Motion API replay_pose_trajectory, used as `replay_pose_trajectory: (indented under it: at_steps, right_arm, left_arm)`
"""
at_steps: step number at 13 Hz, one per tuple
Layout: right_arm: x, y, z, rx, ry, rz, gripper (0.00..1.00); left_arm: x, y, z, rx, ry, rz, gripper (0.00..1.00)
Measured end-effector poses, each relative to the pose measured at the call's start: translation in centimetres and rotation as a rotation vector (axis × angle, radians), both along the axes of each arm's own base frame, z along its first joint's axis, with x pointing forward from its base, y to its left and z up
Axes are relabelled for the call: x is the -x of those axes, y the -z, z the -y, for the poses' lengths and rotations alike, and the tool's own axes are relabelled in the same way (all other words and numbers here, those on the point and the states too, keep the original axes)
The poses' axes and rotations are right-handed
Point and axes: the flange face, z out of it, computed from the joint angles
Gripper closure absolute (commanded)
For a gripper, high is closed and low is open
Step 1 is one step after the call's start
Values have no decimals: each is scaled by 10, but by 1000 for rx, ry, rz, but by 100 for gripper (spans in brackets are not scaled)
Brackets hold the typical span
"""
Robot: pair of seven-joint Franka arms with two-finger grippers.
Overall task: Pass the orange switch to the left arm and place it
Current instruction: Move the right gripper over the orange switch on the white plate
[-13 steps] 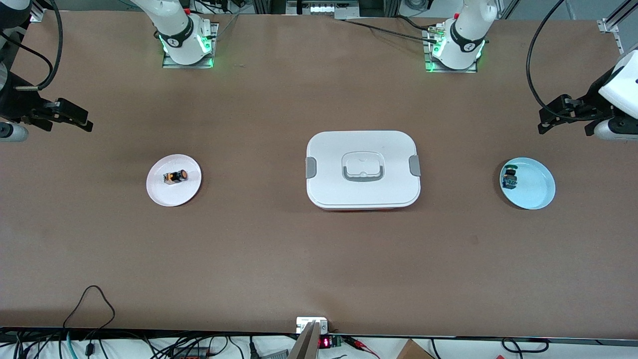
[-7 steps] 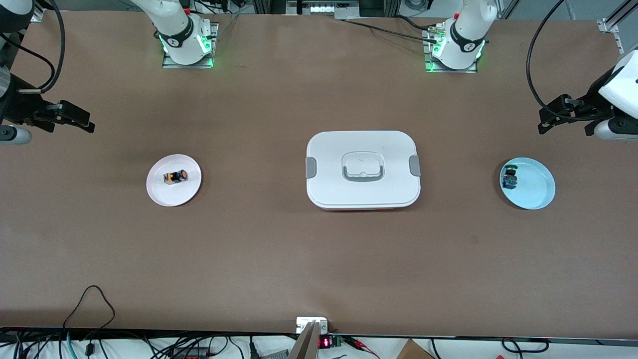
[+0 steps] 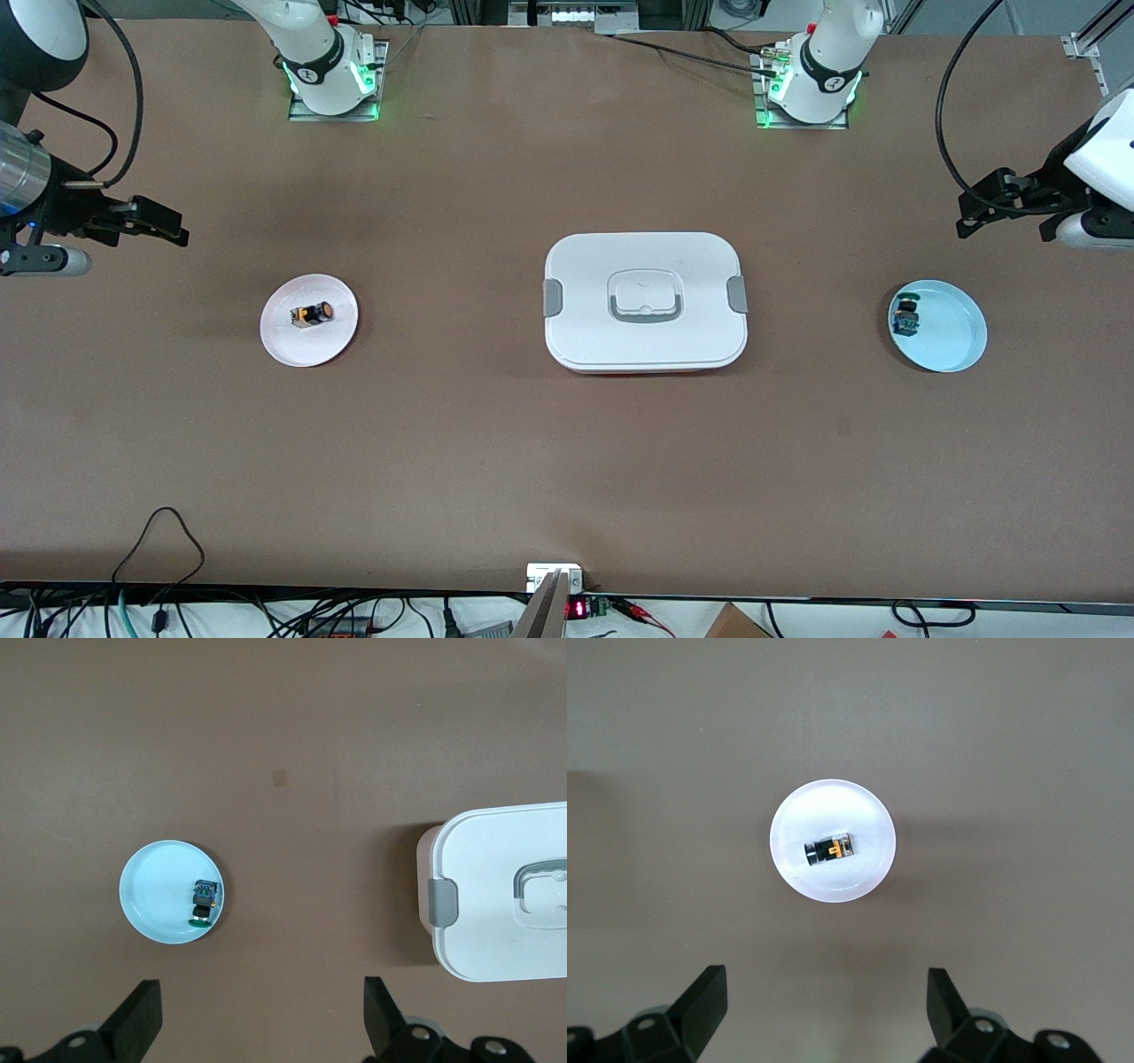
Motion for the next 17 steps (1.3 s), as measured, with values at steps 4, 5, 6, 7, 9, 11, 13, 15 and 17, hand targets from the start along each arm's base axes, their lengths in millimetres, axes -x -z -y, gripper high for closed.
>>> replay_pose_trajectory:
  at_steps: [4,5,6,7,9,11,13,15,17]
  right_arm:
    - [-21,28,-17,24,-32,28,0]
    - [-28,36,-17,39,-36,40,0]
    - [-33,43,-16,50,-39,47,0]
    - [-37,50,-17,54,-41,53,0]
    - [-47,69,-17,59,-42,52,0]
    - [-54,93,-18,63,-44,42,0]
    - [-55,121,-18,65,-45,18,0]
    - [-52,145,-18,66,-45,-5,0]
    - [-48,165,-18,66,-47,-8,0]
  left_arm:
    - [0,0,0,0,0,0,0]
    - [0,0,0,0,0,0,0]
    - [0,0,0,0,0,0,0]
    - [0,0,0,0,0,0,0]
    - [0,0,0,0,0,0,0]
    - [0,0,0,0,0,1,0]
    - [0,0,0,0,-1,1,0]
    - [0,0,0,0,-1,1,0]
    - [0,0,-1,0,-1,1,0]
